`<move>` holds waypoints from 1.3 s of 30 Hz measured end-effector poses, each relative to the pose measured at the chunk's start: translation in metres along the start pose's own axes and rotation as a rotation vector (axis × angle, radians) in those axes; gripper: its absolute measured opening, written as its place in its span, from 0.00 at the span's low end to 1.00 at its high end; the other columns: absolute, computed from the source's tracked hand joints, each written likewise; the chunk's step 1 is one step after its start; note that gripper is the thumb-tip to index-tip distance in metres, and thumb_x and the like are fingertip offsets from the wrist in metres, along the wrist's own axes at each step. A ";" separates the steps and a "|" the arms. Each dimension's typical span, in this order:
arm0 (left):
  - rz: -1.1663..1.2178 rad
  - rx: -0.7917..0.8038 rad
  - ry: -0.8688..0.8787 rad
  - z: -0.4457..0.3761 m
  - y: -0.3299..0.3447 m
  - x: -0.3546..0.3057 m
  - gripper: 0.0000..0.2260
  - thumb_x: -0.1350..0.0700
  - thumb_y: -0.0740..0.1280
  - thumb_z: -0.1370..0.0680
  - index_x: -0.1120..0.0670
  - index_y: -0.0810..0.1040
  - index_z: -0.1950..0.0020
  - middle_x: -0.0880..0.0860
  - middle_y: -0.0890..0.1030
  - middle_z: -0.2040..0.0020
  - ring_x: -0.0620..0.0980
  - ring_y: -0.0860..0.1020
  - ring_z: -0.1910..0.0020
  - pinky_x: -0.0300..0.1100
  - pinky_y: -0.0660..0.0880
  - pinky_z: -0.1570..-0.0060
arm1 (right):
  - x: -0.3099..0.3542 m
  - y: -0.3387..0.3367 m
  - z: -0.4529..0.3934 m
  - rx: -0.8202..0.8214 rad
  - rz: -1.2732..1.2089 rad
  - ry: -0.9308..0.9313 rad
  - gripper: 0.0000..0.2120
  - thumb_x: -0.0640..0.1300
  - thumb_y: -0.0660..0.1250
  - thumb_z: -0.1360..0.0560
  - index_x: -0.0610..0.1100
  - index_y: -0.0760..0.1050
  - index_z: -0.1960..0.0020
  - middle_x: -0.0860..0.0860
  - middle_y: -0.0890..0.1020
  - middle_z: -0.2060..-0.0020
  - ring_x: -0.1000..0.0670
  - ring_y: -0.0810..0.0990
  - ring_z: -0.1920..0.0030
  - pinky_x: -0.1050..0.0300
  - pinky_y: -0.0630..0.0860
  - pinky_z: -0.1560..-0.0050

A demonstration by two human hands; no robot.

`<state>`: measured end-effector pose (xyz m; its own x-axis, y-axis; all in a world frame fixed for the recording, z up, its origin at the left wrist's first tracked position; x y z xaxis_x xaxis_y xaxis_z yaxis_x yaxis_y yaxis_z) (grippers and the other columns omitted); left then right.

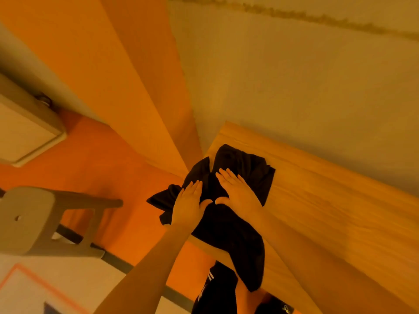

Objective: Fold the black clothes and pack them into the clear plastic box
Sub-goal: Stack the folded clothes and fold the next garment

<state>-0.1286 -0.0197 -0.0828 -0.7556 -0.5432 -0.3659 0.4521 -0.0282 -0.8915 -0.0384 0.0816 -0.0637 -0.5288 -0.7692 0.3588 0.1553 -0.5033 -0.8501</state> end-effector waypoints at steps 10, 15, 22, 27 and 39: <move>0.684 -0.052 -0.040 -0.016 -0.072 -0.009 0.13 0.59 0.64 0.22 0.62 0.75 0.66 0.56 0.70 0.73 0.43 0.67 0.76 0.34 0.62 0.73 | 0.016 -0.045 -0.007 -0.016 -0.730 -0.075 0.37 0.44 0.72 0.29 0.50 0.57 0.26 0.60 0.60 0.30 0.64 0.50 0.31 0.71 0.54 0.33; 0.811 -0.035 0.124 -0.024 -0.149 -0.070 0.11 0.62 0.65 0.24 0.53 0.77 0.66 0.45 0.75 0.74 0.38 0.71 0.76 0.33 0.66 0.72 | 0.014 -0.127 0.019 -0.049 -0.904 -0.003 0.05 0.40 0.70 0.28 0.49 0.79 0.57 0.53 0.82 0.62 0.61 0.79 0.62 0.66 0.75 0.57; 0.669 0.233 0.343 -0.028 -0.224 -0.167 0.07 0.59 0.70 0.27 0.59 0.80 0.51 0.54 0.82 0.55 0.46 0.81 0.58 0.40 0.77 0.56 | -0.019 -0.264 0.102 -0.330 -0.928 -0.023 0.06 0.32 0.65 0.27 0.38 0.79 0.56 0.52 0.83 0.66 0.54 0.81 0.63 0.61 0.76 0.61; 0.699 0.215 0.513 -0.018 -0.281 -0.251 0.07 0.57 0.64 0.22 0.56 0.80 0.57 0.48 0.82 0.62 0.43 0.80 0.62 0.35 0.76 0.59 | -0.044 -0.353 0.184 -0.423 -0.771 -0.052 0.09 0.33 0.64 0.26 0.43 0.79 0.58 0.55 0.83 0.68 0.57 0.81 0.64 0.63 0.77 0.62; 0.773 0.101 0.757 0.008 -0.377 -0.401 0.08 0.59 0.64 0.23 0.54 0.79 0.61 0.48 0.81 0.66 0.44 0.78 0.64 0.33 0.74 0.64 | -0.087 -0.489 0.330 -0.819 -0.815 -0.063 0.09 0.39 0.60 0.22 0.40 0.79 0.51 0.47 0.83 0.59 0.50 0.82 0.58 0.61 0.80 0.58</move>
<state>0.0079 0.2026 0.4023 -0.3304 0.2139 -0.9193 0.9419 0.0114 -0.3358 0.2069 0.2648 0.4478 -0.1770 -0.3642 0.9144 -0.8122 -0.4707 -0.3447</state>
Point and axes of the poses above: each hand's wrist, its own z-axis away from the middle knuckle, its own y-axis out of the palm, x = y × z, the point moved 5 cm from there along -z, towards the middle knuckle
